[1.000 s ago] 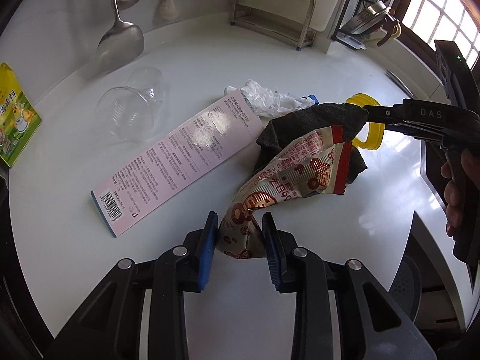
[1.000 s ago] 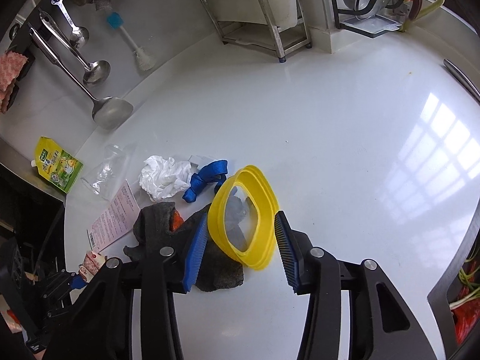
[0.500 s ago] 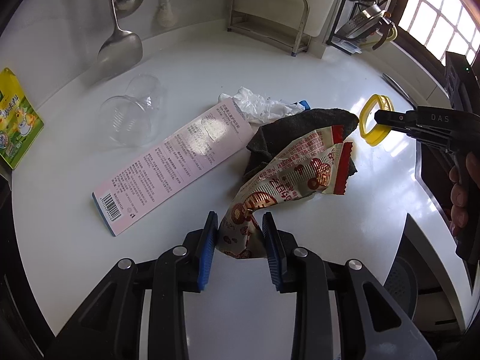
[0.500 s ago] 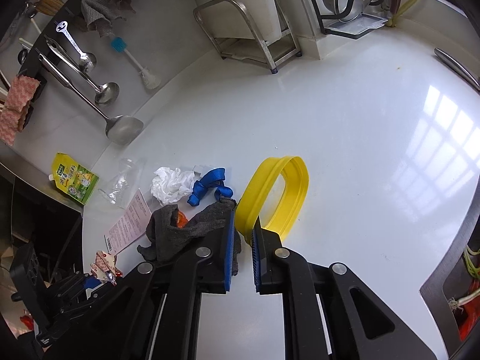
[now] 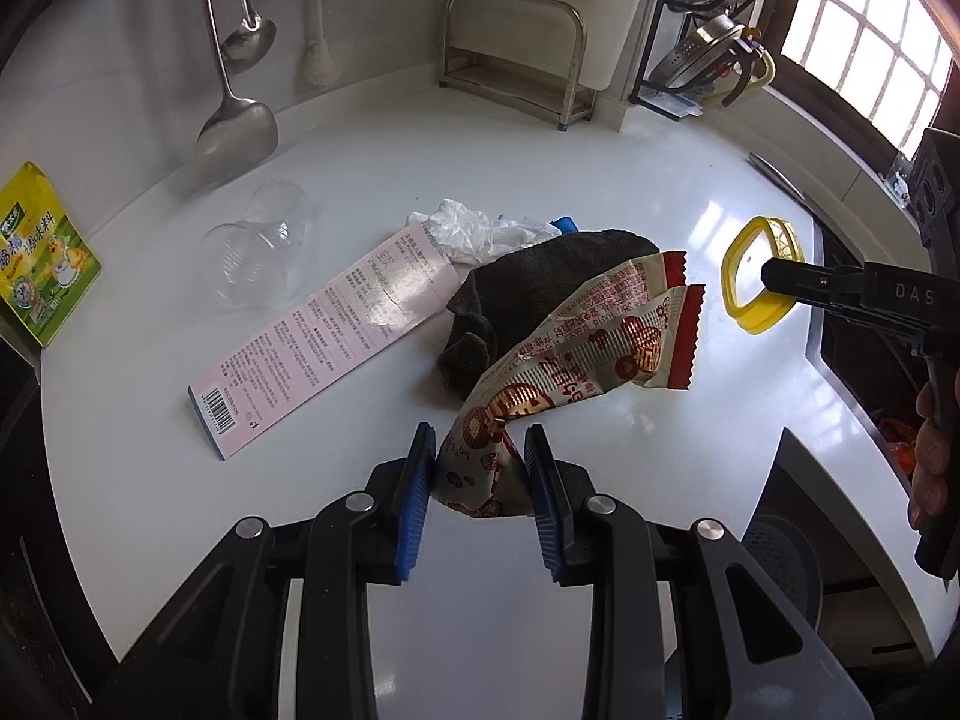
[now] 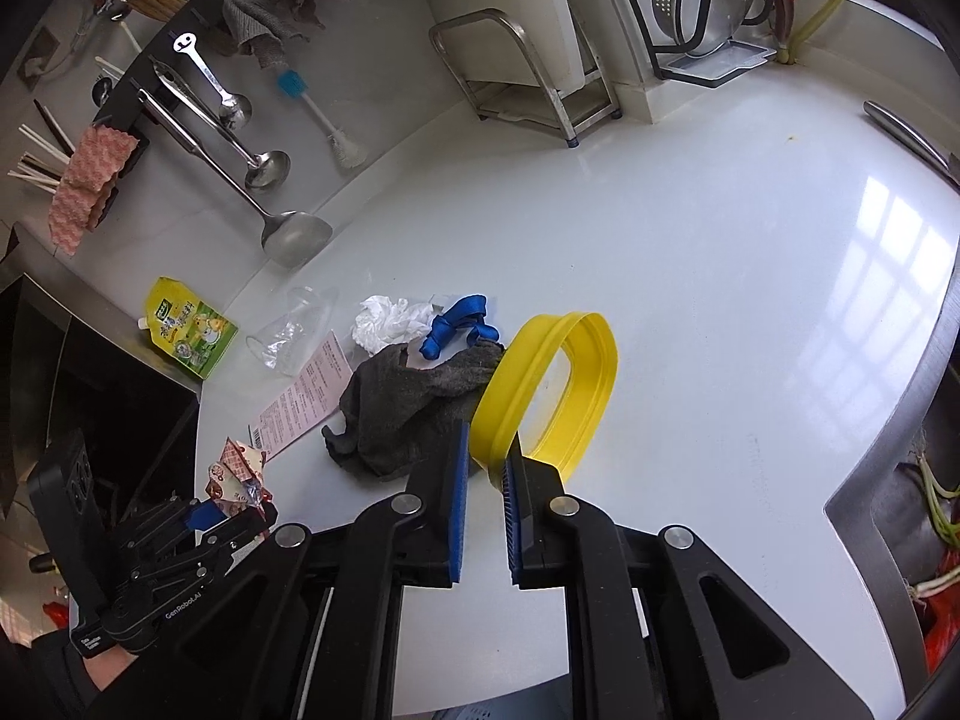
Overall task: Collect trash
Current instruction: 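Carry the snack wrapper with the left gripper while the right carries the yellow lid over the bin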
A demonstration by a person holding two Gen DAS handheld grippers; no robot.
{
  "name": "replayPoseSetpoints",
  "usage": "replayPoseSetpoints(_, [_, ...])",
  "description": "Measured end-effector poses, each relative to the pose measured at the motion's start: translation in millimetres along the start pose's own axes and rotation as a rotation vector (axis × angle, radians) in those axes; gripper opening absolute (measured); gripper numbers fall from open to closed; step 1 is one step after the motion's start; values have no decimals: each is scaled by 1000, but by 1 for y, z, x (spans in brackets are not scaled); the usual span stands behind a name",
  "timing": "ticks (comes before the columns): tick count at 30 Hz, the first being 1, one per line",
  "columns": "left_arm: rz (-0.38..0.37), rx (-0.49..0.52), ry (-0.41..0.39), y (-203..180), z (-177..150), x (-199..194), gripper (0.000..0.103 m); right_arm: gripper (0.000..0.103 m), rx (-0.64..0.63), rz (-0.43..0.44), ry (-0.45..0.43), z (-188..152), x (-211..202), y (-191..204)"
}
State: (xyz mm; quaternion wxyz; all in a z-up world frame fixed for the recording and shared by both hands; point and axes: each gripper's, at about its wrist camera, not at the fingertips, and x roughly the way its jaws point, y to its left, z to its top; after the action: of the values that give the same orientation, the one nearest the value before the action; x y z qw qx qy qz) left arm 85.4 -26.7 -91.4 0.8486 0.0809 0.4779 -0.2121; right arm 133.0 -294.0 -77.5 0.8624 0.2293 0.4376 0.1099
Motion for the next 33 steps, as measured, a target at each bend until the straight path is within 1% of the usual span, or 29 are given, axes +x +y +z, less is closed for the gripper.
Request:
replayPoseSetpoints(7, [15,-11,-21,-23,-11,-19,30,10,-28,31,21,-29,-25,-3])
replayPoseSetpoints(17, [20,-9,-23,-68,-41,-40,30,10,-56,53,67,-82,-59,-21])
replayPoseSetpoints(25, [3,3,-11,-107,-67,-47,30,10,-87,59,114,-127,-82,-31])
replayPoseSetpoints(33, [-13,17,7,-136,-90,-49,30,10,-77,54,140,-163,-101,-47])
